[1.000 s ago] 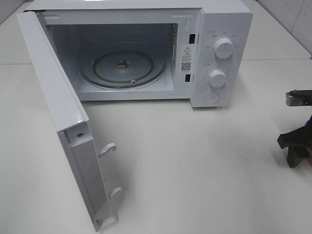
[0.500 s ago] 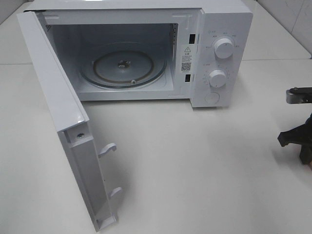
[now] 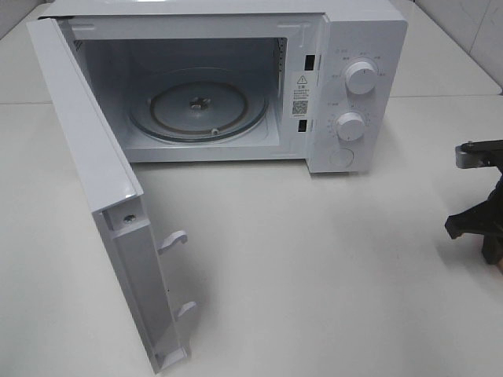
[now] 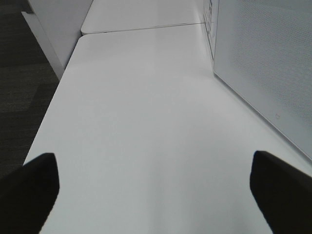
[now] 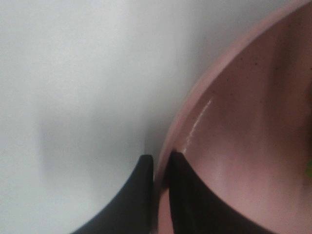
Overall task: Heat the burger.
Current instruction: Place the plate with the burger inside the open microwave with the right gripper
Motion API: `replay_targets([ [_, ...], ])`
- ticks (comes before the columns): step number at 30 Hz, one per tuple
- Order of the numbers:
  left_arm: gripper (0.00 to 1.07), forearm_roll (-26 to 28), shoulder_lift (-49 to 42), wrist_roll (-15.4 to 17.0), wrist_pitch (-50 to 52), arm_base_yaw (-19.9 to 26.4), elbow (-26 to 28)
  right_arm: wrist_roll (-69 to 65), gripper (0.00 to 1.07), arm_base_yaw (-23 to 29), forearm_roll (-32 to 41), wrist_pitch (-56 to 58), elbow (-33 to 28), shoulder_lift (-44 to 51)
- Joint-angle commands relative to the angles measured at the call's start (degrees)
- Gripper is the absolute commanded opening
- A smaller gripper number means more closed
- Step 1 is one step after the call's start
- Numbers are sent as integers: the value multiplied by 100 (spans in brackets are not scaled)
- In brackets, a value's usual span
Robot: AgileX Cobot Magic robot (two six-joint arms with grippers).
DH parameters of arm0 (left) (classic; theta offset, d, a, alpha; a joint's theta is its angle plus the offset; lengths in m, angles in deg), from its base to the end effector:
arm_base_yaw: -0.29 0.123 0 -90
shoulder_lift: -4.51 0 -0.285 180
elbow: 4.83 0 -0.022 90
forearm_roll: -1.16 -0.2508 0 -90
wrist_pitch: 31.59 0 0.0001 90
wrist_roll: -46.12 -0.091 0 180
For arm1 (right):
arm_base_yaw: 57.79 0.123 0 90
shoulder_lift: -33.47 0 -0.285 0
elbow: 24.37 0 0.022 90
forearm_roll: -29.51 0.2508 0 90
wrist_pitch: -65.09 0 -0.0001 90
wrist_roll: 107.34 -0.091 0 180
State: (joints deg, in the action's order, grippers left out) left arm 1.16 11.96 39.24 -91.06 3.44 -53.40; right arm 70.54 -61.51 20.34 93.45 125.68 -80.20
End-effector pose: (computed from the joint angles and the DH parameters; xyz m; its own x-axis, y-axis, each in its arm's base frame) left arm -0.0048 -0.0003 0.2791 -0.4332 0.0961 -0.8962 -0.0031 0.9941 0.1081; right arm 0.2929 -0.0260 0.1054 -0.9899 -0.0395 -0.1363 -0.0274 0.9956 -0.0895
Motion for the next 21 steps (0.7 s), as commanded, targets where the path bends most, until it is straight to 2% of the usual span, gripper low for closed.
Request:
replay_targets([
  [1,100,0,-115,11,29,-23,-6,29,0,281,97,189,-120,-74],
  [7,100,0,-115,11,29,-23,-6,-6,0,630,-97,355,-120,69],
  [9,100,0,-115,11,29,-23,-6,-52,0,1014,-223,716,-120,344],
  [13,100,0,-115,11,29,-23,-6,-201,0,1295,-361,968,-120,642],
  [15,100,0,-115,11,29,-23,-6,-435,0,1667,-642,1175,-120,980],
  [16,100,0,-115,11,29,-23,-6,-435,0,1667,-642,1175,-120,980],
  [17,100,0,-115,11,29,-23,-6,-602,0,1931,-802,1392,-126,1209],
  [18,100,0,-115,11,29,-23,-6,-602,0,1931,-802,1392,-126,1209],
  [20,100,0,-115,11,29,-23,-6,-773,0,2338,-1049,1570,-252,1633],
  [21,100,0,-115,11,29,-23,-6,-773,0,2338,-1049,1570,-252,1633],
])
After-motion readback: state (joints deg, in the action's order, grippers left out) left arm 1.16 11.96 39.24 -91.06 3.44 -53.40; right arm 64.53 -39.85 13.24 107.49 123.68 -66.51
